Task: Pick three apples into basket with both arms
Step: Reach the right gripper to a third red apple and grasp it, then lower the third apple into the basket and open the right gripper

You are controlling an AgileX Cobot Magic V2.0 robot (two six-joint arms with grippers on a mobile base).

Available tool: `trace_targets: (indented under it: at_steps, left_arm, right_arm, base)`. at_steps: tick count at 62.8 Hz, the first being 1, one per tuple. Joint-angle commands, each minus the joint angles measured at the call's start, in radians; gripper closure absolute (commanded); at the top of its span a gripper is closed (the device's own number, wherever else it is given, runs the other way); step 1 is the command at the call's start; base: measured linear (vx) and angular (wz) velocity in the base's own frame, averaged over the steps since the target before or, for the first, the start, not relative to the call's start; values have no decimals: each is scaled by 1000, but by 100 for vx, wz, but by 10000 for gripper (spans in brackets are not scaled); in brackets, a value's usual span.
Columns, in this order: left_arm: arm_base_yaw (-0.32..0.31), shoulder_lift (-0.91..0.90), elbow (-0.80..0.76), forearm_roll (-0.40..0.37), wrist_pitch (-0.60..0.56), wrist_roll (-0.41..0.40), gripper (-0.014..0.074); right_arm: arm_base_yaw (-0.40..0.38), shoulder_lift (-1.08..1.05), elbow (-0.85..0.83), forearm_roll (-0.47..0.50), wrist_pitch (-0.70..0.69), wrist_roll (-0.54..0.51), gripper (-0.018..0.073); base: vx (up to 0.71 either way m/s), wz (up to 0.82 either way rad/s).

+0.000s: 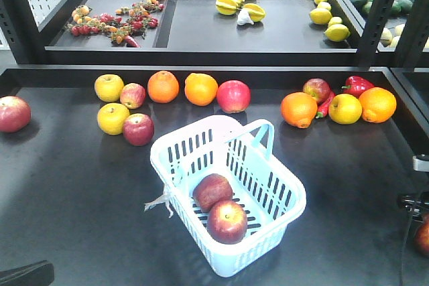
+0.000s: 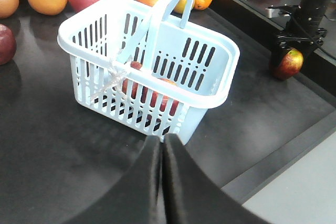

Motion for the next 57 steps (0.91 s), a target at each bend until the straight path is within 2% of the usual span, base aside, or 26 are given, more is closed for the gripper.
trace_targets:
  at_steps: [1, 8, 13, 19, 22, 26, 33, 43, 49, 57]
  left_arm:
    - [-4, 4, -26, -19, -66, -7, 603]
    - [-4, 4, -25, -19, -67, -7, 603]
    - [-4, 4, -18, -19, -78, -7, 603]
    - [-4, 4, -12, -19, -92, -7, 603]
    - [-4, 4, -12, -20, -92, -7, 603]
    - [-4, 4, -12, -22, -92, -7, 603]
    - [-4, 4, -12, -22, -92, -7, 603]
    - [-4, 4, -12, -22, -92, -7, 603]
    - [-4, 4, -12, -22, -92, -7, 603]
    - [-4, 4, -12, -22, -92, -7, 603]
  right_arm:
    - [-5, -51, -24, -1, 3, -5, 41]
    - [-4, -63, -24, 16, 8, -18, 182]
    - [-3, -100, -24, 77, 8, -66, 316]
    - [-3, -165, -24, 210, 11, -172, 451]
    - [-3, -220, -24, 306, 13, -234, 512]
    - [-3, -281, -24, 407, 22, -315, 567]
    - [-2, -401, -24, 611, 93, -451, 568]
    - [1, -525, -21, 843, 237, -549, 564]
    - [44, -579, -21, 904, 276, -563, 564]
    - [183, -608, -21, 908, 244, -563, 564]
  base:
    - [0, 0]
    - [0, 0]
    - [0, 0]
    - [0, 0]
    - [0, 0]
    - [0, 0]
    - [0, 0]
    - [0, 0]
    - [0, 0]
    - [0, 0]
